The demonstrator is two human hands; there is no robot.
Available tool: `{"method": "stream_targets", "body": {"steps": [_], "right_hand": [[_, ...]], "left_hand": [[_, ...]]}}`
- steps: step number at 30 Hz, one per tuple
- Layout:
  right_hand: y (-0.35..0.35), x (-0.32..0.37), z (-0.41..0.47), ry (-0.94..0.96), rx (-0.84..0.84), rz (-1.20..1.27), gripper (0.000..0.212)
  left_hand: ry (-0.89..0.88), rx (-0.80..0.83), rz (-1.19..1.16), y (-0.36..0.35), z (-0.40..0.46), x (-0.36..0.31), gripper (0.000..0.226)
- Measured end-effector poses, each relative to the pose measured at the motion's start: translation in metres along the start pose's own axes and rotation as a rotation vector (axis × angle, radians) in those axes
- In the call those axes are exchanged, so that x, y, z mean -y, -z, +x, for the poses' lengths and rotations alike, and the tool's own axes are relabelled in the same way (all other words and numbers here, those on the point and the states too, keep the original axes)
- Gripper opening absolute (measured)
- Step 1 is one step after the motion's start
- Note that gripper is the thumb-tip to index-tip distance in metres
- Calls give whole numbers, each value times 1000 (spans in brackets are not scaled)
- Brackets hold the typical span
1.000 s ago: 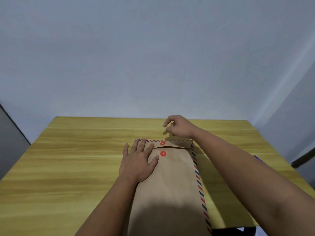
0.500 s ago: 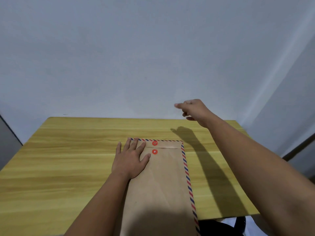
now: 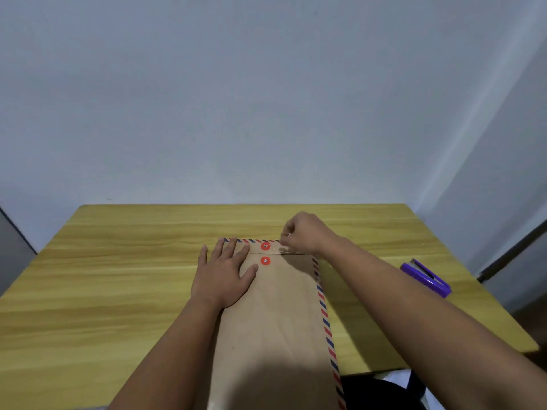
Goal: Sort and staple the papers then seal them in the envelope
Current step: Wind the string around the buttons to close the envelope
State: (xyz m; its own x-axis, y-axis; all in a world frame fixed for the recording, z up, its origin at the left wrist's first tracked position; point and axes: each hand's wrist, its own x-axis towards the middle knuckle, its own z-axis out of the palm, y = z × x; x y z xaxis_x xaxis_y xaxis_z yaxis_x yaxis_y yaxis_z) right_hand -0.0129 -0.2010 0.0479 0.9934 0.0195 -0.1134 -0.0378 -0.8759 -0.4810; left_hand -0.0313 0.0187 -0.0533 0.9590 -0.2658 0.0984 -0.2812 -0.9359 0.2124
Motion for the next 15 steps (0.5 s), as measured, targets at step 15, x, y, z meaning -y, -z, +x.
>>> {"method": "stream_targets", "body": {"steps": [15], "right_hand": [[-47, -13, -33, 341, -120, -693, 20]], "left_hand": [[8, 1, 19, -1, -1, 0, 71]]}}
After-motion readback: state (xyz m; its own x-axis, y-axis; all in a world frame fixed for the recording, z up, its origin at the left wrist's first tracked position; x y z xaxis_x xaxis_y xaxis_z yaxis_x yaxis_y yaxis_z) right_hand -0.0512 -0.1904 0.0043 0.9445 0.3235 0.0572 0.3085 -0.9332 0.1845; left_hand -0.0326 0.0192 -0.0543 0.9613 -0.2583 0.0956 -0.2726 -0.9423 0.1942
